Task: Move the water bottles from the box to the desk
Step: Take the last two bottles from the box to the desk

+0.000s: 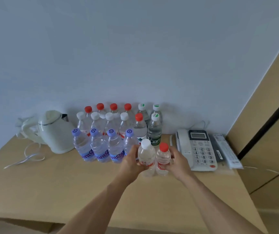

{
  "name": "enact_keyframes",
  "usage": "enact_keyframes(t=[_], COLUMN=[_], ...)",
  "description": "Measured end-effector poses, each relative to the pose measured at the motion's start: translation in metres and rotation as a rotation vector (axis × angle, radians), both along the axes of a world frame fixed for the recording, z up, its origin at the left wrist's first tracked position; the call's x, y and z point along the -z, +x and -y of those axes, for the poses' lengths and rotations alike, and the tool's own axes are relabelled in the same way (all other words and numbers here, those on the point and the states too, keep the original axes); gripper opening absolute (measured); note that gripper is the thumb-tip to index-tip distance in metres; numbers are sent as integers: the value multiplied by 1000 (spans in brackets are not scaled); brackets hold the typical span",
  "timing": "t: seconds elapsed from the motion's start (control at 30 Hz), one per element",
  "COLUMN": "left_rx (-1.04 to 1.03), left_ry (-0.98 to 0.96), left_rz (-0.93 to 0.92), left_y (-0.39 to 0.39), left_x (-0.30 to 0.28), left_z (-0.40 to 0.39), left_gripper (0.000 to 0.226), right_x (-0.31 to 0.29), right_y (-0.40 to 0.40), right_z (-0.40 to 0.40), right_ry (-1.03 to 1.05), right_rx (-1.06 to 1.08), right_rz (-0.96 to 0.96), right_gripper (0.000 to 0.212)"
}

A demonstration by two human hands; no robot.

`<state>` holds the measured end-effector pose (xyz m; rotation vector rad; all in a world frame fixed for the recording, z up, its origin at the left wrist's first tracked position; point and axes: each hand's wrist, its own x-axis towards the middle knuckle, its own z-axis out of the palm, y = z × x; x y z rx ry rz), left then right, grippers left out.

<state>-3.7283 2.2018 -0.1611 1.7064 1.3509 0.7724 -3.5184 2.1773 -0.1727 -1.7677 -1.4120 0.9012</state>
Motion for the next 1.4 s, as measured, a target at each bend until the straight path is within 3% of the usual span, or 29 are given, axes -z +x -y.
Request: enact_keyframes(t=[0.57, 0.7, 0.83, 0.93, 1.4], left_rx=[12, -24, -34, 24, 107], left_ry=[88, 349, 668, 639, 538], left_rz=[-170, -239, -449, -603, -845], left_y=[6, 1, 7, 12, 36], left_x=[-17, -38, -64, -77, -109], left_z=[-5, -5, -10, -17, -59], left_gripper=[79, 74, 58, 50, 43], right_x=[0, -8, -24, -35, -48], right_y=[11, 19, 23, 21, 15], right_z=[-12, -16, -14, -15, -10], right_ry=[0, -20, 148, 223, 251], right_rx=[-88, -109, -72, -85, -106], right_rz=[107, 92, 104, 154, 247], right_gripper=[72, 63, 52, 43, 34])
